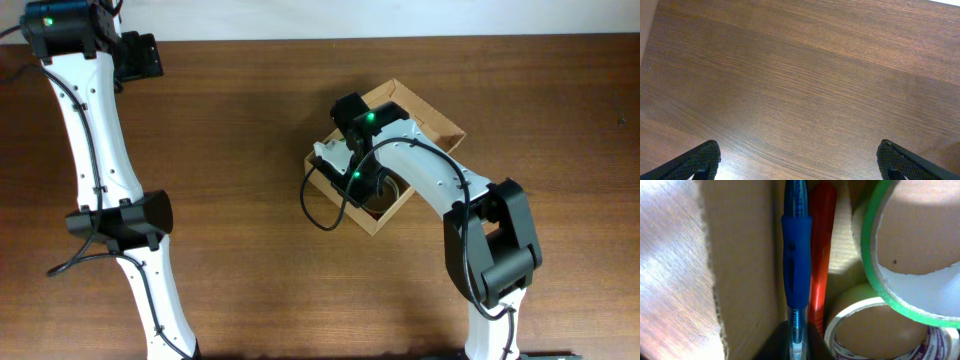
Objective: Pack container
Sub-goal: 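Carry the blue pen into the box and lower it beside the cutter, then release the pen and move the right gripper to the black marker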
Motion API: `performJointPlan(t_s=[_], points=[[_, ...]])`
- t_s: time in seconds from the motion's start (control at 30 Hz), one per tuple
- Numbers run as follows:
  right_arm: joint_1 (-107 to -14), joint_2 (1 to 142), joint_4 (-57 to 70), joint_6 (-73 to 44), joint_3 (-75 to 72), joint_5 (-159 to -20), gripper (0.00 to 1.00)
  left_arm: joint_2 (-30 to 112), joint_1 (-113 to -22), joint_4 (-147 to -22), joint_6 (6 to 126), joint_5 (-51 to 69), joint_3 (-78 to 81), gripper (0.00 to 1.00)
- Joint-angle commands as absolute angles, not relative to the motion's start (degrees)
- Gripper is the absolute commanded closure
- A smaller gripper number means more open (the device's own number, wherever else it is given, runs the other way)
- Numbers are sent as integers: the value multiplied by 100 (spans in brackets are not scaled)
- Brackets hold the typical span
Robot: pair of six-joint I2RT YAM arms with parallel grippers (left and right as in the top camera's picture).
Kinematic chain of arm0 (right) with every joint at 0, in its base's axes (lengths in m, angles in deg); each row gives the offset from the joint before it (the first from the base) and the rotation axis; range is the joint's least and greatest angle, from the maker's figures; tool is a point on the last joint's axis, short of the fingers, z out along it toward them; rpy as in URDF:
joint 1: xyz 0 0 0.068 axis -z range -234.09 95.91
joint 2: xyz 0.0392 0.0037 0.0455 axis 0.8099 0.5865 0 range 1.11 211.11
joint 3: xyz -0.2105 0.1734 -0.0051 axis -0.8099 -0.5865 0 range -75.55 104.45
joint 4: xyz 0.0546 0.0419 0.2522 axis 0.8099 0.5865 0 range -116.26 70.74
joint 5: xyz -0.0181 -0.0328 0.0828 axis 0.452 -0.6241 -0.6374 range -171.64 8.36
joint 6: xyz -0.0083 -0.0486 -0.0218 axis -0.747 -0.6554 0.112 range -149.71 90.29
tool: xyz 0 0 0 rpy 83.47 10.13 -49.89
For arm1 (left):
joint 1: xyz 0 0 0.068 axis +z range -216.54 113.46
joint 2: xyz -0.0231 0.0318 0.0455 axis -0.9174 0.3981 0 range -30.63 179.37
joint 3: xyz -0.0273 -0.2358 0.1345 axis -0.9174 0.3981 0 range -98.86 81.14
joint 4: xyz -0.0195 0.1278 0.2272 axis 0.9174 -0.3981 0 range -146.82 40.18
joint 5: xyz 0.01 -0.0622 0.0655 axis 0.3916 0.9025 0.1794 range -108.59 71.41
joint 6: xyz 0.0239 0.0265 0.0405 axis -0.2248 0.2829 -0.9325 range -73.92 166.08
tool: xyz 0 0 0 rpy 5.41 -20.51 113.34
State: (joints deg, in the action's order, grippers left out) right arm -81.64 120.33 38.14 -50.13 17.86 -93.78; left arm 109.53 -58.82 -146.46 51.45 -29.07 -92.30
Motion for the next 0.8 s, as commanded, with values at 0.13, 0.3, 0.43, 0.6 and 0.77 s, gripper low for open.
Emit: performJointPlan(t_s=[0.13,0.3,0.43,0.6,0.77], points=[[-8216,12064,3801,-5048,1814,-9452,74,10907,-5875,-14649,5114,-2868,-9208,0],[-8216,11981,4064,-5026,2345,-9302,73,10907,-5875,-14649,5114,-2870,-9208,0],[-8216,11791,4630,-4856,3211,-9146,73,10907,-5875,-14649,5114,-2870,-9208,0],[-8214,11399,5375,-4565,4516,-8248,73,10907,-5875,-14649,5114,-2870,-9208,0],[-7991,10759,5932,-4506,4741,-7503,67,10907,-5875,-14649,5114,-2868,-9208,0]])
